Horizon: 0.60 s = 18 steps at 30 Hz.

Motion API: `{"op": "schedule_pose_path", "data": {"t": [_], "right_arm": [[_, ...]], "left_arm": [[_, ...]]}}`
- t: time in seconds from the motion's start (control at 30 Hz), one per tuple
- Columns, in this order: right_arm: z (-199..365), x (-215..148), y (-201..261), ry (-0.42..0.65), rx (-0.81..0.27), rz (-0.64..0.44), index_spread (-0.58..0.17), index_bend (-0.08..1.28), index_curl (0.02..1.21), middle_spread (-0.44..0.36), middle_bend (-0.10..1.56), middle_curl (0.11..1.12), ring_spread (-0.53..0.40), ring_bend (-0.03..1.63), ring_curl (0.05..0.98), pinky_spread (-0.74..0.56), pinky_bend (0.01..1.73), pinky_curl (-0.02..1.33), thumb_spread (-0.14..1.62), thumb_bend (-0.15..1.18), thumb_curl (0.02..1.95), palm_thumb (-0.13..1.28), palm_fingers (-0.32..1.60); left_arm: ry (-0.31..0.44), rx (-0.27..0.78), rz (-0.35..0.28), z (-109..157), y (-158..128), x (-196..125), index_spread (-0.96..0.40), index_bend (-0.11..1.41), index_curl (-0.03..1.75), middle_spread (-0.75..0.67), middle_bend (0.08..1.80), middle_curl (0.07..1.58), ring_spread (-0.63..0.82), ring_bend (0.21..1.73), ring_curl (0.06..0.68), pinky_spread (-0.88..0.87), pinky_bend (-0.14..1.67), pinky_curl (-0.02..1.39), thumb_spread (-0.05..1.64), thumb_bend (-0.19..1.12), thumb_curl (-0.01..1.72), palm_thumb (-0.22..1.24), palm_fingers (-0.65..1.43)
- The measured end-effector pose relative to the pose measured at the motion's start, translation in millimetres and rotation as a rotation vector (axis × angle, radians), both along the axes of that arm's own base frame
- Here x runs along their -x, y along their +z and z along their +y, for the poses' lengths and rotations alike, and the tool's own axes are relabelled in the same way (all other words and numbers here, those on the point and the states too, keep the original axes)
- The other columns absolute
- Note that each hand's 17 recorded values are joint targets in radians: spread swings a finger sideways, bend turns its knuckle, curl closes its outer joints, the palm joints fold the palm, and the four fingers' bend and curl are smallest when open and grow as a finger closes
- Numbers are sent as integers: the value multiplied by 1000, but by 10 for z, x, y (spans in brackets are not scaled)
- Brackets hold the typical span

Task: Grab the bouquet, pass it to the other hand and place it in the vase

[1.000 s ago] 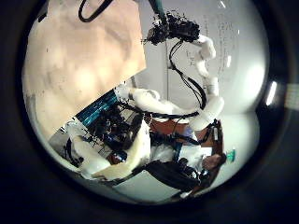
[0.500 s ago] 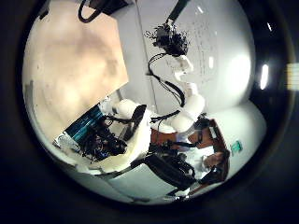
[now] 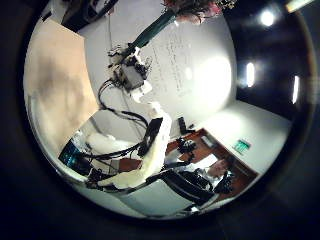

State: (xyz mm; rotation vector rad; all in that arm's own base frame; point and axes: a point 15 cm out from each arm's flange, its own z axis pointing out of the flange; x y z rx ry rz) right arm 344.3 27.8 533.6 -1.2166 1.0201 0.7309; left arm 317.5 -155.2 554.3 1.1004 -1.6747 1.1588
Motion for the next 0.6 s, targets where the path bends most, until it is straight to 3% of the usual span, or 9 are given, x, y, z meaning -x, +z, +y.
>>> {"op": "schedule_pose_path", "data": {"t": [0.27,0.6], "right_arm": [[472,222,-145,191,-35,7,-191,1242,799,-116,1380,792,-190,1447,716,-190,1244,871,805,-3,1198,1181,1143],[816,393,-390,314,33,9,-189,1248,790,-116,1385,786,-191,1453,715,-195,1225,901,807,-6,1226,1180,1141]], "left_arm": [[-13,146,28,-121,139,-115,149,149,302,378,197,354,535,569,211,528,237,317,1037,-27,323,246,128],[-69,245,60,-345,264,-115,174,150,288,406,199,348,550,611,213,536,293,330,995,-25,333,280,128]]}}
